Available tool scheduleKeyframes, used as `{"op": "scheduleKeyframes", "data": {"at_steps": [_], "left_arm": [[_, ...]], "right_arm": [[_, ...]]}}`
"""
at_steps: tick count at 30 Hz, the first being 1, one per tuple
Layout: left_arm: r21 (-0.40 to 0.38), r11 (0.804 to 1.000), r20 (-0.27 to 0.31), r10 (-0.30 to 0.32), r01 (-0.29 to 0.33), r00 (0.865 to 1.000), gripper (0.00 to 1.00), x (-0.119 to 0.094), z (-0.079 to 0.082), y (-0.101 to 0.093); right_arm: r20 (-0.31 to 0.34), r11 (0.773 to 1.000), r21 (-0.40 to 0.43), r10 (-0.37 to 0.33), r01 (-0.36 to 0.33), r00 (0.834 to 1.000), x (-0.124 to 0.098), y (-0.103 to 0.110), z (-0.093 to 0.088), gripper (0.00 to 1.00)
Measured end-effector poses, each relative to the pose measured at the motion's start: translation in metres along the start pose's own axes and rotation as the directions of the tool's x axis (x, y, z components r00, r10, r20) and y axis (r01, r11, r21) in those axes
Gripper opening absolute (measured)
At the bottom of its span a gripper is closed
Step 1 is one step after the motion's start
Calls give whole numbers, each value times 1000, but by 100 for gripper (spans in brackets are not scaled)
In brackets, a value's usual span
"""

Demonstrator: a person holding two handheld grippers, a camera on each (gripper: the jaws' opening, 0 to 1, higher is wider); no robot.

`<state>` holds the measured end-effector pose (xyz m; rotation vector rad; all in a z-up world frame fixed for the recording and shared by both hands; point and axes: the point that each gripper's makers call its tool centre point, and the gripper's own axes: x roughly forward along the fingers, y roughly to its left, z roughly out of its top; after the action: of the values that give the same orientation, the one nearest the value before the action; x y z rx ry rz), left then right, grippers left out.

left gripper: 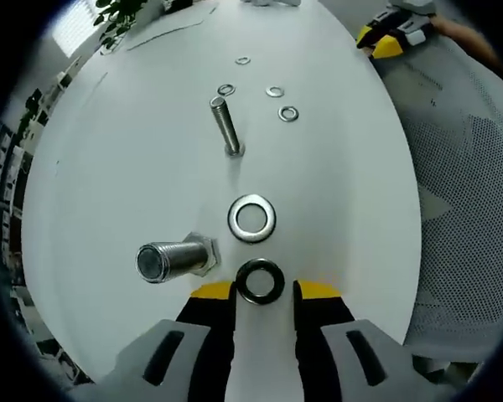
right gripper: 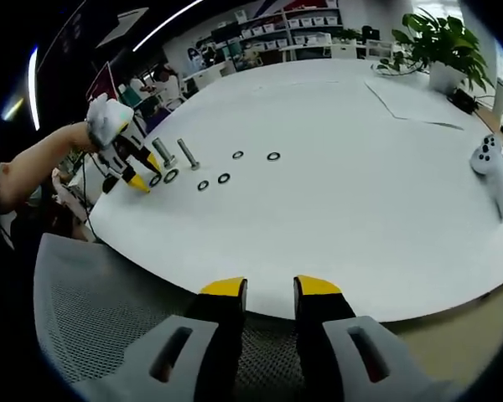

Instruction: Place the washer onto the threaded stud by aligning its center hole with the stud, sliding it down to the base, and recovering from edge contact or off-axis alignment until the washer reaches the visible bottom stop.

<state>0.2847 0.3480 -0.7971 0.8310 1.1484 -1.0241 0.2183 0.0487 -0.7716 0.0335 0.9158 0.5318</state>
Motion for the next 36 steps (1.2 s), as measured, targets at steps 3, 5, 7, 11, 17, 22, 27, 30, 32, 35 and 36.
{"op": "scheduleKeyframes", "data": {"at_steps": [3,5,7,11,17,22,27,30,32,35,36], "left_arm": [[13,1000,-2,0,0,1000,21,0,0,-1],[5,1000,-1,3,-3,1000,20,0,0,-1],[23,1000,2,11,-11,1000,20,0,-1,-2],[57,997,56,54,-57,997,19,-1,2,-2],[14,995,111,101,-103,989,19,-3,1,-2],[-26,994,126,110,-108,986,19,-4,-1,0],[-76,991,146,118,-108,982,19,-14,-2,4],[-135,988,155,100,-79,983,19,-19,-2,4],[-124,988,165,111,-91,980,19,-25,-1,6],[-105,987,163,136,-120,977,19,-34,1,9],[-105,987,167,138,-121,976,19,-38,2,10]], "right_arm": [[2,1000,0,-2,2,1000,0,0,0,25],[2,1000,0,-1,1,1000,0,0,0,25],[6,1000,2,1,-1,1000,0,1,1,25],[16,1000,9,4,-4,1000,0,1,2,25],[28,1000,17,6,-6,1000,-1,0,3,25],[28,1000,19,4,-5,1000,-1,0,3,25],[28,1000,20,3,-3,1000,-1,0,3,25],[24,1000,19,2,-2,1000,-1,0,3,25],[26,1000,21,1,-2,1000,-1,-1,3,25],[19,1000,16,0,0,1000,-1,-1,2,25],[20,1000,18,-2,2,1000,-1,0,2,25]]}}
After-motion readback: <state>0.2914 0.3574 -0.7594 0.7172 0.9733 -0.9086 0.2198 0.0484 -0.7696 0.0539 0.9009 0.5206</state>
